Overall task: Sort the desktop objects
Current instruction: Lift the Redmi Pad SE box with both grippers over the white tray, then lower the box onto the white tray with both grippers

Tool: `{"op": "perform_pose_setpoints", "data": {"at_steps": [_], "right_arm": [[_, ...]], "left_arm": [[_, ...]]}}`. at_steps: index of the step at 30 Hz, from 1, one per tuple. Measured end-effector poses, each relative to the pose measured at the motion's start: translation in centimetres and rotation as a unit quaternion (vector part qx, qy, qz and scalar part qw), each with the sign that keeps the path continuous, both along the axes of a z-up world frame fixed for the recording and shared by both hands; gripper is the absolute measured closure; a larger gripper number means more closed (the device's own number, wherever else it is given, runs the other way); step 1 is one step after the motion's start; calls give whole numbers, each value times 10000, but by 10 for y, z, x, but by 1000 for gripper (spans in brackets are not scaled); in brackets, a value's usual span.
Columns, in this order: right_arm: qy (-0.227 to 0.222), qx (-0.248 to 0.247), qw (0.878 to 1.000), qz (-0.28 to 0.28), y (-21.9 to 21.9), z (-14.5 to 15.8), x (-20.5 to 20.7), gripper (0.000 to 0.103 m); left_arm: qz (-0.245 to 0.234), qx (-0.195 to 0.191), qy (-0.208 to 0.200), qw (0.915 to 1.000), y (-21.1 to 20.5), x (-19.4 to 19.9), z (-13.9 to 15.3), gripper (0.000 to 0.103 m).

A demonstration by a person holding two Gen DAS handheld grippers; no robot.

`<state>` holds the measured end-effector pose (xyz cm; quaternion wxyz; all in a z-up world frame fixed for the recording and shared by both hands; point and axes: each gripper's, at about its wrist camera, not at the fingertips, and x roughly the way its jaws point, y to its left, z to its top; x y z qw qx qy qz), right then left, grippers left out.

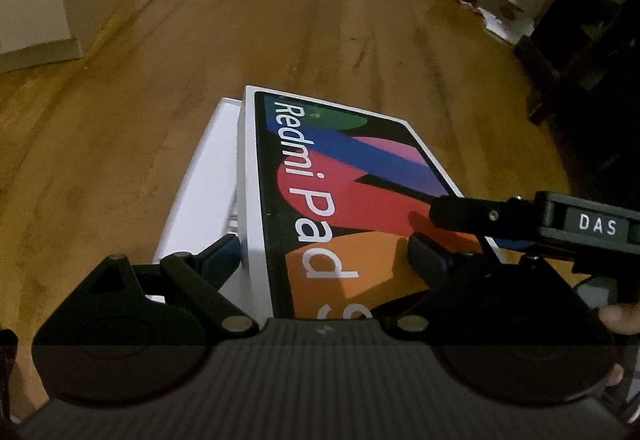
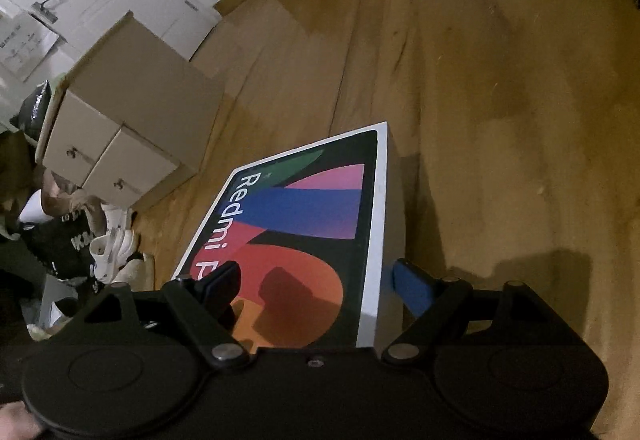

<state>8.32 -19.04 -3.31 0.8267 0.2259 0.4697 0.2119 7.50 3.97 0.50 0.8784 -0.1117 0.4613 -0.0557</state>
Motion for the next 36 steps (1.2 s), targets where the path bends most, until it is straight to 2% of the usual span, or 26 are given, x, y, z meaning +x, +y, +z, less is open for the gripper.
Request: {"op": "perform_pose_setpoints", "data": {"at_steps": [3, 9, 13, 18, 23, 29, 33, 36], "right_arm": [[43, 51, 9999, 85, 13, -7, 2, 15], [34, 52, 9996, 279, 36, -9, 6, 16], [48, 139, 9993, 338, 45, -10, 7, 16], [61, 183, 9993, 309, 49, -16, 6, 17], [164, 284, 9990, 312, 52, -27, 3, 19], [99, 362, 9992, 153, 55, -35, 3, 19], [108, 396, 9991, 98, 54, -36, 4, 19], [80, 498, 9987, 8, 53, -36, 5, 19]], "left_arm": [[72, 142, 75, 9998, 8, 3, -7, 13], [331, 22, 79, 9994, 30, 12, -15, 13], [475, 81, 5, 9988, 38, 17, -18, 11], [415, 276, -2, 9988, 40, 24, -24, 11], [568, 186, 117, 9981, 50, 30, -35, 11], [413, 323, 81, 9986, 49, 44, -36, 11], [455, 142, 151, 9987, 54, 51, -44, 10], [500, 184, 240, 9983, 55, 51, -46, 11]]}}
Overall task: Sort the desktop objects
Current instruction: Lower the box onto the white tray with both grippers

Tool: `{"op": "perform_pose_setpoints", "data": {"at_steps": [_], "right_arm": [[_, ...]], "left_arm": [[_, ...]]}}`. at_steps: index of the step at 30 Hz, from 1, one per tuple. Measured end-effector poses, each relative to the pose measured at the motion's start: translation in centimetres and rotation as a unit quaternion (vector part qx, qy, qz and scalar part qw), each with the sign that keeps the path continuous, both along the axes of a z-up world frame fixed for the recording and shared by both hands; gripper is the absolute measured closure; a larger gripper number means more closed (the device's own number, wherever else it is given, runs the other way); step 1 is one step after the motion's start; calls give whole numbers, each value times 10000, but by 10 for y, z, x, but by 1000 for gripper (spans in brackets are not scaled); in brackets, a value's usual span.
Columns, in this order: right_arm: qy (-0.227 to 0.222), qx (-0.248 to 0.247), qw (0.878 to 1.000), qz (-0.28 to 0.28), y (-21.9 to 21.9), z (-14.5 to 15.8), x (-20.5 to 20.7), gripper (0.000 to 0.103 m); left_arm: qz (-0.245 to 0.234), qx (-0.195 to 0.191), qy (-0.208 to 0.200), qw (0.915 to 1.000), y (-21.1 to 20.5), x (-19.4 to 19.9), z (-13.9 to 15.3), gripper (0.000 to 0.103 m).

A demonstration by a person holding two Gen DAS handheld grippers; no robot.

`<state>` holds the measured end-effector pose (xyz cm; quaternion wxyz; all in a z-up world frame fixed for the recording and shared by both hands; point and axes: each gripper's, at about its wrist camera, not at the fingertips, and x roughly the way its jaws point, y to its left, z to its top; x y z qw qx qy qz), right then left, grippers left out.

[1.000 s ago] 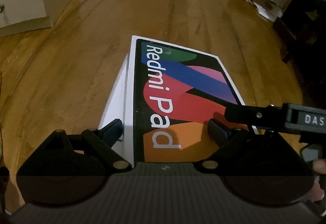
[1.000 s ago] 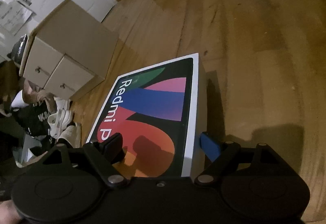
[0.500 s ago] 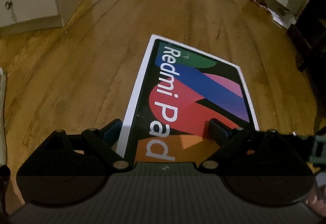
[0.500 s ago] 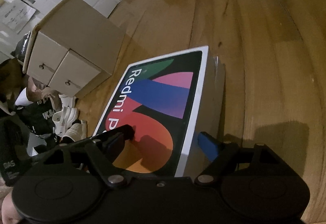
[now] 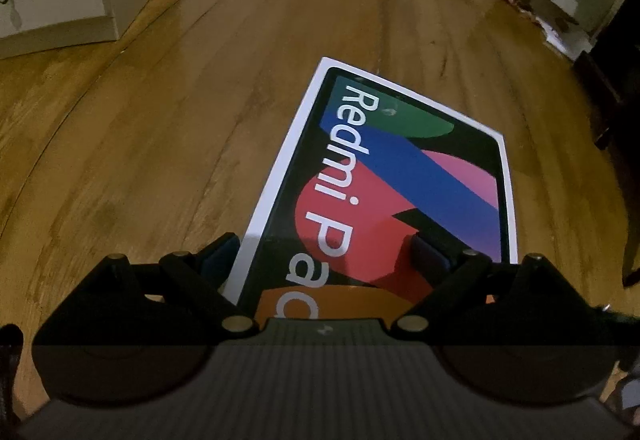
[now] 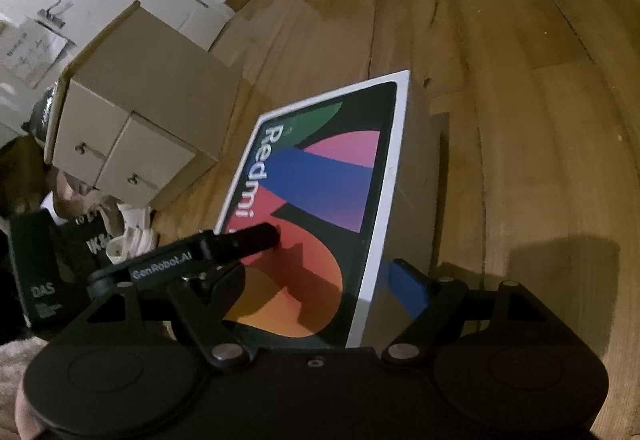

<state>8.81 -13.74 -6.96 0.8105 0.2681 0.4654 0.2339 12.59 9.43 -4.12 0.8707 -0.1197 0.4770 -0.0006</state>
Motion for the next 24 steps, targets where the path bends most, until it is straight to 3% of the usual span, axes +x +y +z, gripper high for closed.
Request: {"op": "perform_pose_setpoints", "data": {"at_steps": [8, 12, 13, 21, 24], "right_arm": [[-63, 28, 9999, -81, 1, -3, 3, 20], [-189, 173, 9995, -207, 0, -6, 4, 22], [-217, 195, 9994, -206, -1, -6, 3, 22], [-156, 228, 9994, -214, -9, -11, 0, 24], [-32, 351, 9987, -364, -20, -18, 8, 24]], "left_arm": [[45, 176, -154, 9997, -5, 2, 3, 12], [-364, -260, -359, 9984, -11, 2, 13, 14], [-323, -207, -367, 9986, -13, 0, 14, 13], [136, 235, 121, 9996, 9, -2, 0, 12], [227, 35, 336, 9992, 24, 10, -6, 12]]}}
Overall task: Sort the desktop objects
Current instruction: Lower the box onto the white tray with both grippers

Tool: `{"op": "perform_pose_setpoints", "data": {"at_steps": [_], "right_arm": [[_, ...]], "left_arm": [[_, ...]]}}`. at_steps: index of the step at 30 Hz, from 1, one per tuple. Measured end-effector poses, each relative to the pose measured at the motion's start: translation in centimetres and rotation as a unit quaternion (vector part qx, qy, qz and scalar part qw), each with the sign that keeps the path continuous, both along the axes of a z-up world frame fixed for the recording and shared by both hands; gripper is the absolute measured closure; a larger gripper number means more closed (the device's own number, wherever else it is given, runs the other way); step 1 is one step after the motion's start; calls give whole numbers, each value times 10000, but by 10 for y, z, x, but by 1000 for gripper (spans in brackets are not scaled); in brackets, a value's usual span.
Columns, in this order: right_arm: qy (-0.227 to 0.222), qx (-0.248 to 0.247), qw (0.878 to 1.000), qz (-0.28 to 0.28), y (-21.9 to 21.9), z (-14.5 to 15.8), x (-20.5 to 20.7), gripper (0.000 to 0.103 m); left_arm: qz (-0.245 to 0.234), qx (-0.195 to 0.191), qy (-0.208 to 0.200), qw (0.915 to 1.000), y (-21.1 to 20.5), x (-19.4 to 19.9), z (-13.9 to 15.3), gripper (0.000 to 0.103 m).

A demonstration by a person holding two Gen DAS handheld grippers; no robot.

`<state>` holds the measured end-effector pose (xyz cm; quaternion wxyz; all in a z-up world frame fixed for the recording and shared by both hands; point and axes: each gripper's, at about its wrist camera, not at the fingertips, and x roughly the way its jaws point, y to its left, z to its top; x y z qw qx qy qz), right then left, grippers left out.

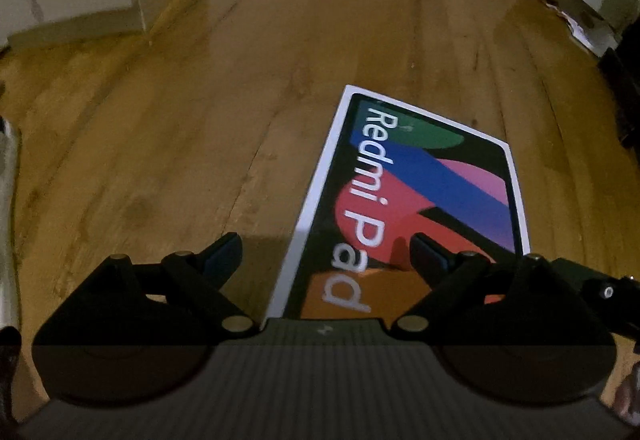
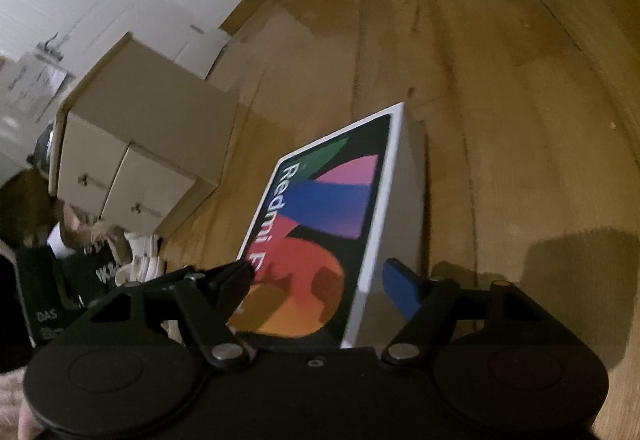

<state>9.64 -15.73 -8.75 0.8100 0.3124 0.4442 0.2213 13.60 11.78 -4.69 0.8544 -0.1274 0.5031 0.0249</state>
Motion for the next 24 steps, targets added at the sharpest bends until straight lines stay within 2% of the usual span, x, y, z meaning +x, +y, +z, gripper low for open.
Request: {"op": "perform_pose_setpoints", "data": {"at_steps": [2, 4, 6, 10, 16, 21, 24], "right_arm": [[104, 34, 9999, -92, -6, -7, 9, 24], [289, -17, 9995, -96, -7, -16, 18, 24], [357, -86, 9993, -79, -5, -24, 24, 24], [409, -137, 9991, -36, 2, -39, 37, 24], [150, -216, 9996, 108, 9, -45, 37, 26], [-263, -461, 9985, 152, 15, -29, 30, 26], [-415, -532, 9976, 174, 17, -19, 27, 26]], "left_arm": [[-62, -146, 133, 9998, 5, 8, -3, 12], [-215, -131, 141, 9996, 4, 14, -6, 12], [-446, -128, 112, 9989, 1, 21, -11, 12], [-678, -407, -56, 9969, -3, 27, -22, 14], [-808, -412, -461, 9948, -8, 17, -24, 17], [-735, -537, -890, 9919, 0, 1, -15, 21], [-685, -665, -977, 9906, 5, -5, -7, 21]]}}
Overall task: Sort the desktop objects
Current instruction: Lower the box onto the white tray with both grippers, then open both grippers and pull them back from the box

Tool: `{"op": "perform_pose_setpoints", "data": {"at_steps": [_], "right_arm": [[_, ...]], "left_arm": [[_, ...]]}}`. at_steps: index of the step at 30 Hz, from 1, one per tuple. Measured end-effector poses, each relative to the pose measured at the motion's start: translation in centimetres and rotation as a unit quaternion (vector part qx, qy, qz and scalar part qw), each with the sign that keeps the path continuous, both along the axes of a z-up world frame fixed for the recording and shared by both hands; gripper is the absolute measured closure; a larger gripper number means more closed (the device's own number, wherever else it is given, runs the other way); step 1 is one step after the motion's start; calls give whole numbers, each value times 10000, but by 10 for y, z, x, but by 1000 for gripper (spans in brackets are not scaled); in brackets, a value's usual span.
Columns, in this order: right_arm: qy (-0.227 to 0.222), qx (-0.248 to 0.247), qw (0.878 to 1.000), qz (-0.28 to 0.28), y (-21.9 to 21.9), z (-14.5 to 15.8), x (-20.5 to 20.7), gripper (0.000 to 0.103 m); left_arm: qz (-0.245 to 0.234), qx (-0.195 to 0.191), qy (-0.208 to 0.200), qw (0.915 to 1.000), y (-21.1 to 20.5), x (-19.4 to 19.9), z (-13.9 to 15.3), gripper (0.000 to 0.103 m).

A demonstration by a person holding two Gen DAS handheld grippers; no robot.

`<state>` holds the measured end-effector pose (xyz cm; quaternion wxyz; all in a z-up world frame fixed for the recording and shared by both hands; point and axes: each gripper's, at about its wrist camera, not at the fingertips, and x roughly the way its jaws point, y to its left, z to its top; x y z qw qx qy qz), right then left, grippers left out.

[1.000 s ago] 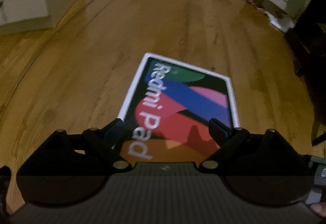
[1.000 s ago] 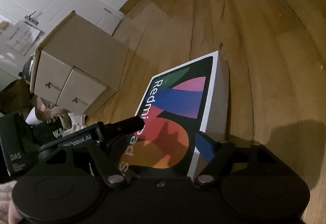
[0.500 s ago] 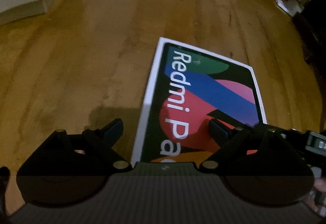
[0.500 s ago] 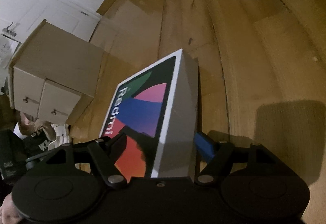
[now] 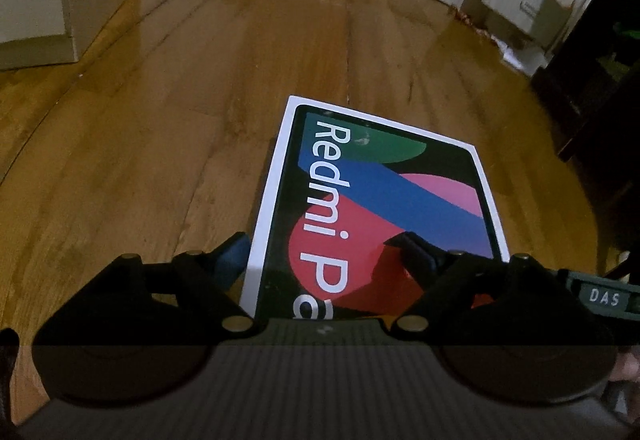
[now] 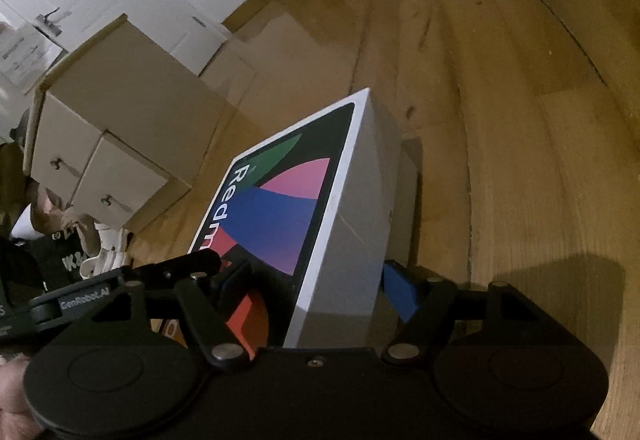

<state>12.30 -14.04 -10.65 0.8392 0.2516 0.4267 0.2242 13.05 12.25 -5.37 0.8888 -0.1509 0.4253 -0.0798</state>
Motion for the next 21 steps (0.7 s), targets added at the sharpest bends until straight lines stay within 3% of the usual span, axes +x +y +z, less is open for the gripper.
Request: {"op": "perform_pose_setpoints", "data": {"at_steps": [12, 21], "right_arm": [[-57, -232, 9997, -39, 6, 8, -11, 26], [108, -51, 9996, -244, 0, -4, -9, 26]], "left_arm": [[98, 390, 28, 9992, -13, 2, 1, 21], [20, 586, 33, 9983, -20, 10, -2, 20]]}}
